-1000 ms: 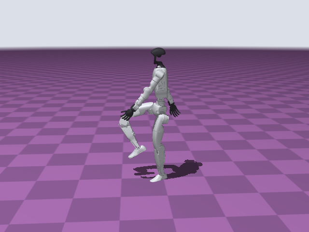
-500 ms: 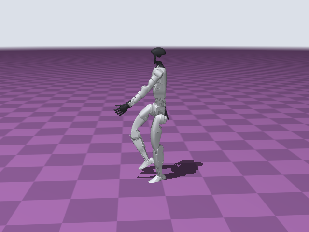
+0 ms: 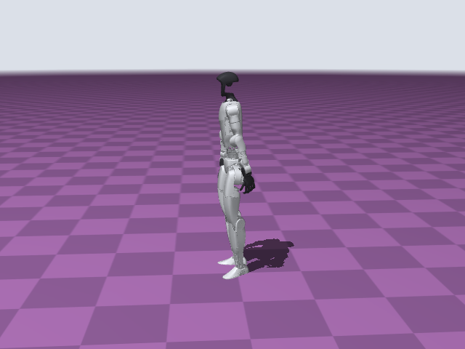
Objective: Upper body actions
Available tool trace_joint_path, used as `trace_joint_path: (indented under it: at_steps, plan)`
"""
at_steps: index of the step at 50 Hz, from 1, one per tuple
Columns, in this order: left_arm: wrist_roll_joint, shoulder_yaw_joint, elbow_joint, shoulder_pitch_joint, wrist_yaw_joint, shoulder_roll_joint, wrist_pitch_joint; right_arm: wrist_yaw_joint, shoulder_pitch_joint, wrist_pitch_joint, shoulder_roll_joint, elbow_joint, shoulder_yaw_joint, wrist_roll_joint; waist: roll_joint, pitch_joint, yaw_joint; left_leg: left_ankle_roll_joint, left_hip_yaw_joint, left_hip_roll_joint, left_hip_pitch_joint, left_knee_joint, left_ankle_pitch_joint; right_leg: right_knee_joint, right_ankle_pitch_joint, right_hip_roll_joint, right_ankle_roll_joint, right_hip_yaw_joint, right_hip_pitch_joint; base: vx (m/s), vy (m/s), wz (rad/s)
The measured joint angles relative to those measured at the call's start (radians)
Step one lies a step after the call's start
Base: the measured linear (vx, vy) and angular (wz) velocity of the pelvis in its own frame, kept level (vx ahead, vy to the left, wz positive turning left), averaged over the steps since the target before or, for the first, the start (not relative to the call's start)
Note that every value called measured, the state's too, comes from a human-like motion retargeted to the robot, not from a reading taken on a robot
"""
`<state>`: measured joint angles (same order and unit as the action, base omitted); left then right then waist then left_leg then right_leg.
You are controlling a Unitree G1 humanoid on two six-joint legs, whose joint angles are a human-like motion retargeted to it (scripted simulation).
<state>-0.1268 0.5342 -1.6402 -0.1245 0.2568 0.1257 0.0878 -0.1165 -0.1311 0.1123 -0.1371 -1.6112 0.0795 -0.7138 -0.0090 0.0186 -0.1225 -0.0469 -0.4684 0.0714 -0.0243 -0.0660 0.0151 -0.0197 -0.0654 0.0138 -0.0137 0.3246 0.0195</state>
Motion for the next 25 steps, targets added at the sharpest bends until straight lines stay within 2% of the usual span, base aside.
trace_joint_path:
  at_steps: [5,8,12,15,20,25]
  plan:
    - [0.0,0.006,0.035,-0.01,-0.003,-0.005,-0.005,0.013,0.054,-0.005,0.005,-0.038,0.014,0.017,-0.029,0.019,0.072,-0.033,0.038,-0.001,-0.024,-0.03,-0.032,0.005,0.004,0.005,0.016,0.01,-0.004,-0.07,-0.18,0.2]
    - [0.015,-0.025,0.045,0.015,-0.016,0.004,-0.03,0.024,0.075,-0.009,0.013,-0.034,0.032,-0.004,-0.042,0.03,0.101,-0.05,0.065,0.0,-0.046,-0.064,0.002,0.01,0.008,0.009,0.022,0.022,-0.013,-0.15,-0.13,0.26]
    - [0.001,-0.062,0.056,0.04,-0.066,0.0,-0.051,0.036,0.092,-0.009,0.009,-0.034,0.034,-0.036,-0.045,0.029,0.09,-0.038,0.121,-0.006,-0.061,-0.138,0.051,0.016,0.016,0.021,0.019,0.029,-0.023,-0.08,0.01,0.25]
    - [-0.015,-0.081,0.067,0.048,-0.079,-0.008,-0.067,0.042,0.105,-0.01,0.003,-0.039,0.042,-0.055,-0.04,0.011,0.089,-0.034,0.169,-0.023,-0.052,-0.153,0.043,0.019,0.025,0.02,0.018,0.025,-0.038,0.0,0.09,-0.09]
    - [-0.021,-0.109,0.083,0.065,-0.075,-0.02,-0.084,0.062,0.135,-0.013,-0.005,-0.036,0.089,-0.054,-0.022,-0.007,0.069,0.005,0.117,-0.031,-0.003,-0.039,0.062,0.01,0.029,0.006,0.011,0.022,-0.055,0.0,0.15,-0.01]
    - [-0.016,-0.154,0.071,0.117,-0.08,-0.028,-0.086,0.06,0.171,0.005,-0.015,-0.028,0.149,-0.011,-0.009,-0.006,0.017,0.026,0.143,-0.047,-0.007,0.005,0.042,-0.005,0.037,0.012,-0.007,0.031,-0.075,-0.05,0.17,0.16]
